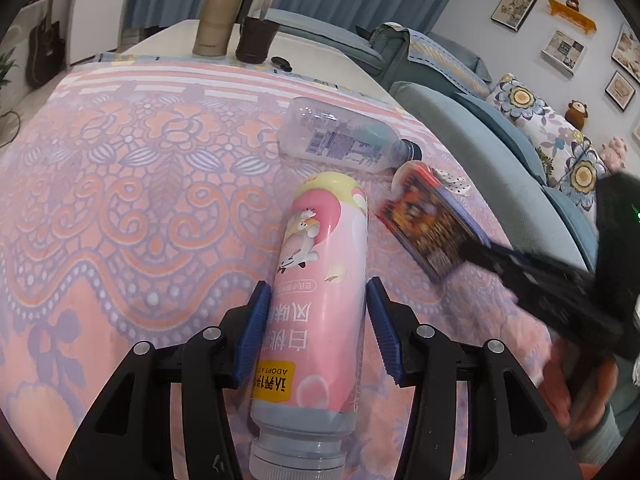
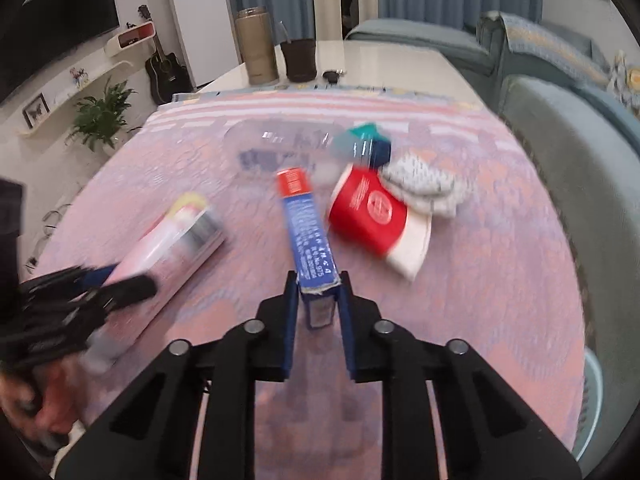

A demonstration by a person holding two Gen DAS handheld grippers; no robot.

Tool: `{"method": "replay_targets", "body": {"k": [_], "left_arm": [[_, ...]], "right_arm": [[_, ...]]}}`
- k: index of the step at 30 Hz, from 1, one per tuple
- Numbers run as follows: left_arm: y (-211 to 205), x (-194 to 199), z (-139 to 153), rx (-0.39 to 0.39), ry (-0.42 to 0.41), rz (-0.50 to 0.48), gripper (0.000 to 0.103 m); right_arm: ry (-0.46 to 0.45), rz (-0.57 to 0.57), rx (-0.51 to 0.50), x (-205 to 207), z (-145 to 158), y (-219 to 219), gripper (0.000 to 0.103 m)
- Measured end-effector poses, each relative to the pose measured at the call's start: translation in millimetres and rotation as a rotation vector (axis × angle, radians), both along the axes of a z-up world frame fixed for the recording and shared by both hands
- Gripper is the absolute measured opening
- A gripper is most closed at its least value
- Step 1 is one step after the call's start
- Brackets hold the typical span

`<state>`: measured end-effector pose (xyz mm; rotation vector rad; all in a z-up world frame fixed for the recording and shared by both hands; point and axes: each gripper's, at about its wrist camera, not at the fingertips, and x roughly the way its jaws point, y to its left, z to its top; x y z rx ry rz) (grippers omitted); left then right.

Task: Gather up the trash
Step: 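Grasp the dark card box with the right tool while the left tool holds the pink bottle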

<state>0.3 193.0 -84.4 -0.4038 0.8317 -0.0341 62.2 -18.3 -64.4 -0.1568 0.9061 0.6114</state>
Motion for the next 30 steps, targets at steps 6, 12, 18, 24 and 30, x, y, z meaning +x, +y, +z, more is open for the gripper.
{"method": "replay_targets", "body": {"k": [6, 12, 18, 24, 30], "left_arm": [[-8.5, 0.7, 0.9, 0.003, 0.015, -0.005, 0.048], [-20.8, 3.9, 2.2, 0.07, 0.033, -0.026, 0.048], [-26.2, 14.3, -4.0, 0.118, 0.071, -0.038, 0.049], [-31.6, 19.7, -9.2, 0.151, 0.076, -0.03, 0.048], [-32.1, 16.0, -3.5, 0.094, 0.023, -0.025, 0.047]], "right_arm": [[0.155, -0.101, 0.127, -14.9, 2.7, -51.8, 0.016], [0.192, -0.184, 0.163, -23.1, -7.5, -93.1, 0.022], [0.089, -0.214, 0.014, -11.8, -8.6, -95.8, 0.038], [0.051, -0.162, 0.019, -5.4, -9.6, -84.8, 0.079], [0.035, -0.148, -0.099, 4.8, -28.5, -53.5, 0.079]]}}
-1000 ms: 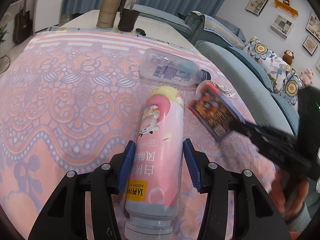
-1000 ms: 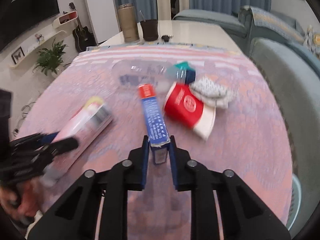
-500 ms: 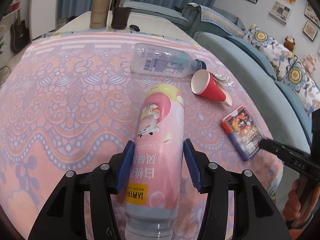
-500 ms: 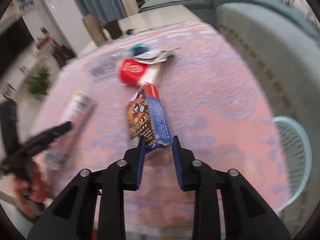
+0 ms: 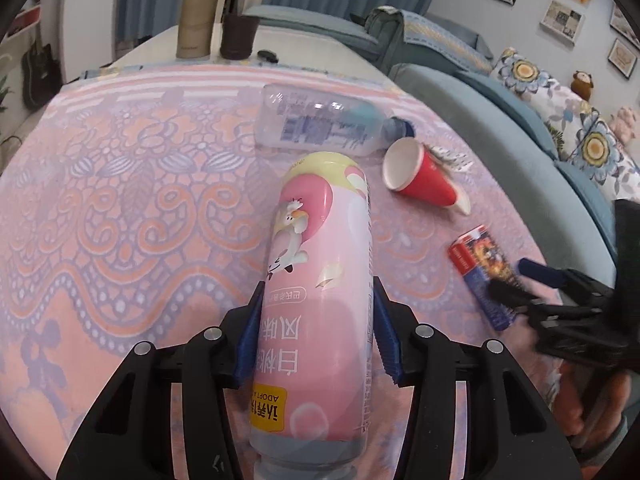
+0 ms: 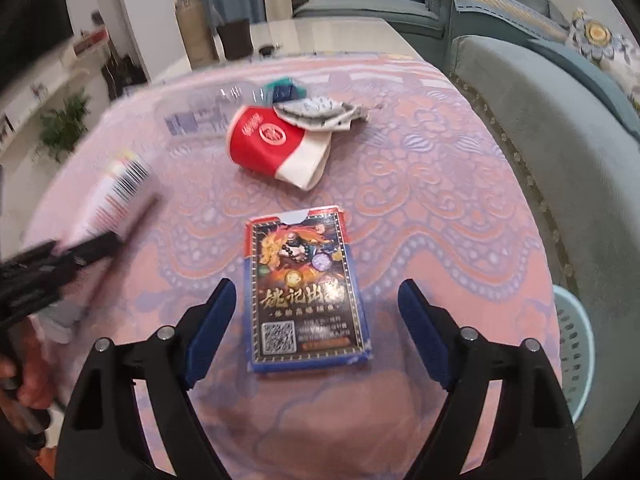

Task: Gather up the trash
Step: 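Grasp the dark card box with the right tool while the left tool holds the pink bottle, then carry the bottle and card box over the blue basket and open both tools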

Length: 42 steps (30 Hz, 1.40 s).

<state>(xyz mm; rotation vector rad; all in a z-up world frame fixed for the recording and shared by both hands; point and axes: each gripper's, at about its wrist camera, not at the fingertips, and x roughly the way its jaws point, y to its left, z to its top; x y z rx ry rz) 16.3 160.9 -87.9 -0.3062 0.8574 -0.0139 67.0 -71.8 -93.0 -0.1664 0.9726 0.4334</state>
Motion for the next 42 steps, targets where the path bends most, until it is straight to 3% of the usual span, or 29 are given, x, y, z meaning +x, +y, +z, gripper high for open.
{"method": "replay_targets", "body": {"k": [2, 5, 8, 12, 23, 28, 34, 42], "left_arm": [[-4.4, -0.7, 4.4, -0.011, -0.014, -0.015, 0.047], [-10.8, 0.5, 10.7, -0.01, -0.031, -0.025, 0.047], [-19.9, 2.9, 20.1, -0.016, -0.054, -0.044, 0.047], [-36.6, 6.2, 35.8, -0.004, -0.093, -0.083, 0.047], [-134.9, 33.9, 105.1, -0.009, -0.253, -0.233, 0.047], [-202.3, 58.7, 123.1, -0.013, -0.266, -0.354, 0.047], [-282.7, 92.3, 106.5, -0.004, -0.197, -0.487, 0.046], [-357.8, 123.9, 24.0, -0.023, 0.027, -0.641, 0.046]], "right_arm": [[0.004, 0.001, -0.034, 2.4, -6.3, 6.5, 0.077], [-0.007, 0.024, -0.046, -1.3, -7.2, 12.5, 0.058], [-0.058, 0.026, -0.09, -9.1, -3.7, 16.9, 0.057], [-0.078, -0.025, 0.011, -12.2, 17.2, -8.3, 0.056], [-0.265, -0.31, 0.178, -24.8, 101.3, -136.9, 0.056], [-0.299, -0.442, 0.196, -30.1, 107.3, -203.0, 0.056], [-0.237, -0.62, 0.217, -32.6, 76.8, -285.6, 0.057], [-0.04, -0.74, 0.207, -24.5, -2.1, -336.1, 0.056]]}}
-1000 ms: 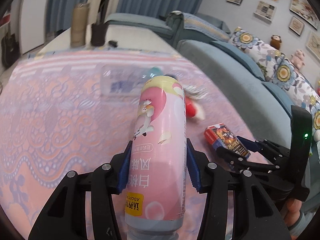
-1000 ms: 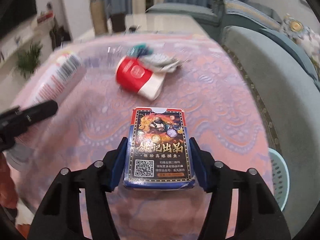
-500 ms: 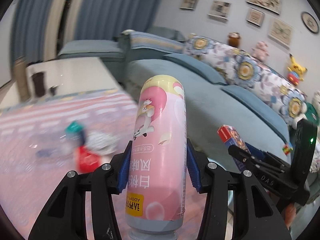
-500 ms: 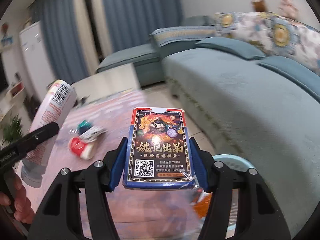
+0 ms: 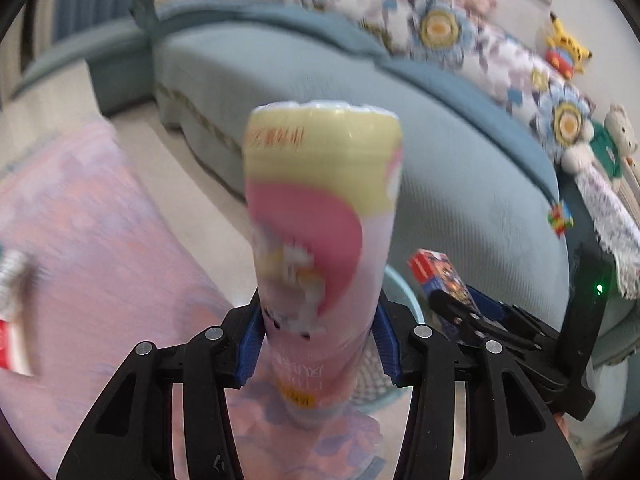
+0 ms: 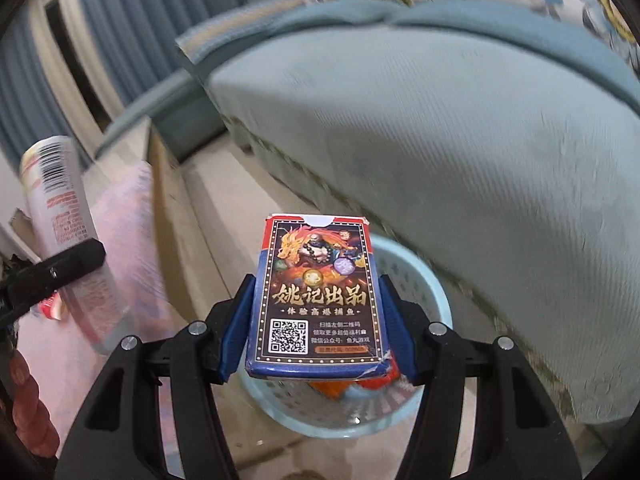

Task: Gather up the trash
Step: 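Carry the bottle and card box over the blue basket and open both tools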

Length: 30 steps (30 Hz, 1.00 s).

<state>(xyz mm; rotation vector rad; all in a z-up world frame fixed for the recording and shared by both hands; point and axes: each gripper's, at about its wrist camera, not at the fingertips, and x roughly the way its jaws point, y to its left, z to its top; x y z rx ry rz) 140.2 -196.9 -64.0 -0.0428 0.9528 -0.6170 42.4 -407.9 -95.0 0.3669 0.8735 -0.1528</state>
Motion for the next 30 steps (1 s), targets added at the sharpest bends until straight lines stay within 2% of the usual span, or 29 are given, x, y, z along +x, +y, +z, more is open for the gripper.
{"method": "replay_targets", "body": {"k": [2, 5, 7, 9, 14, 16, 25, 28, 30], "left_arm": [[-12.2, 1.5, -7.2, 0.012, -0.014, -0.03, 0.046], [-21.9, 8.0, -15.5, 0.012, 0.034, -0.036, 0.046], [-26.5, 7.9, -21.5, 0.01, 0.033, -0.056, 0.046], [-36.1, 7.9, -31.2, 0.054, 0.038, -0.074, 0.046], [-43.7, 14.1, -51.2, 0.087, 0.079, -0.094, 0.046], [-39.8, 16.4, -55.2, 0.087, 0.082, -0.087, 0.059], [-25.9, 9.3, -39.9, 0.025, 0.055, -0.099, 0.062], [-22.9, 3.0, -29.5, -0.004, 0.043, -0.107, 0.062], [-15.2, -3.1, -18.3, -0.022, 0.022, -0.109, 0.062]], "right_arm": [[0.046, -0.009, 0.022, 2.5, -17.4, -5.3, 0.056], [0.098, -0.02, 0.031, 5.4, -37.5, -9.0, 0.057], [0.122, -0.028, 0.043, 7.4, -46.2, -10.2, 0.057], [0.141, -0.037, 0.056, 8.7, -55.3, -11.8, 0.057], [0.185, -0.045, 0.066, 18.6, -72.4, -9.9, 0.057], [0.198, -0.055, 0.077, 17.6, -76.4, -14.5, 0.058], [0.153, -0.055, 0.087, 14.4, -64.8, -16.3, 0.059], [0.121, -0.031, 0.079, 12.5, -50.9, -9.1, 0.059], [0.058, 0.008, 0.073, 10.3, -30.4, 2.8, 0.059]]}}
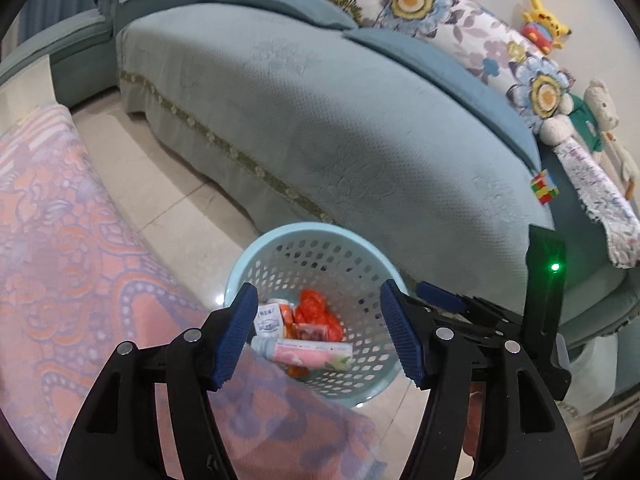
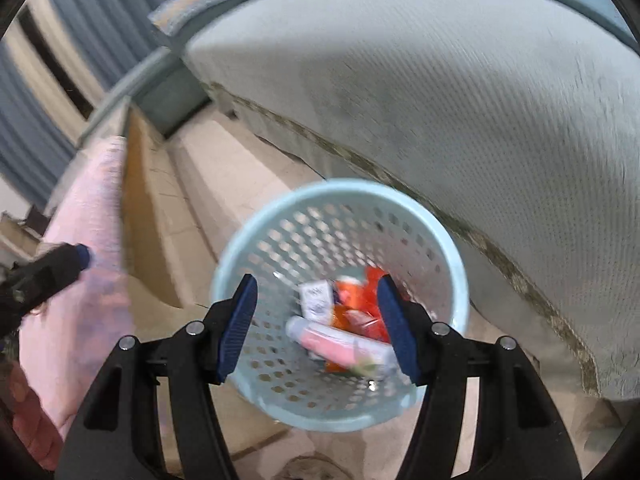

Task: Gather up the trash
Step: 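Carry the bottle and card box over the blue basket and open both tools, then grasp the clear plastic bottle with the left tool while the right tool grasps the red-white paper cup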

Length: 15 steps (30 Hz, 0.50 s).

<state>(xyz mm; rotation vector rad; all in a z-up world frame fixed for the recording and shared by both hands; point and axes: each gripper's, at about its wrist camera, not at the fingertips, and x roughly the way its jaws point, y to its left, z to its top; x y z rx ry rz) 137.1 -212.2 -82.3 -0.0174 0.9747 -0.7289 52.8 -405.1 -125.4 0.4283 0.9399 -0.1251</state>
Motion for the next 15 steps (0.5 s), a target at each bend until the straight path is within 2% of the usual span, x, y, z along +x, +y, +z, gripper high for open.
{"method": "replay_targets", "body": {"k": [7, 12, 15], "left_arm": [[59.8, -24.5, 62.9, -0.1, -0.124, 0.094, 0.062], [121.6, -40.5, 92.4, -0.127, -0.203, 0.211, 0.062], [170.5, -46.8, 99.0, -0.133, -0.228, 0.311, 0.065]], "right_arm": [[-0.241, 0.147, -0.068, -8.7, 79.0, 64.0, 0.059], [-0.347, 0.278, -0.089, -9.1, 112.6, 124.9, 0.058], [-0.369, 0.36, -0.108, -5.3, 121.9, 165.2, 0.058]]}}
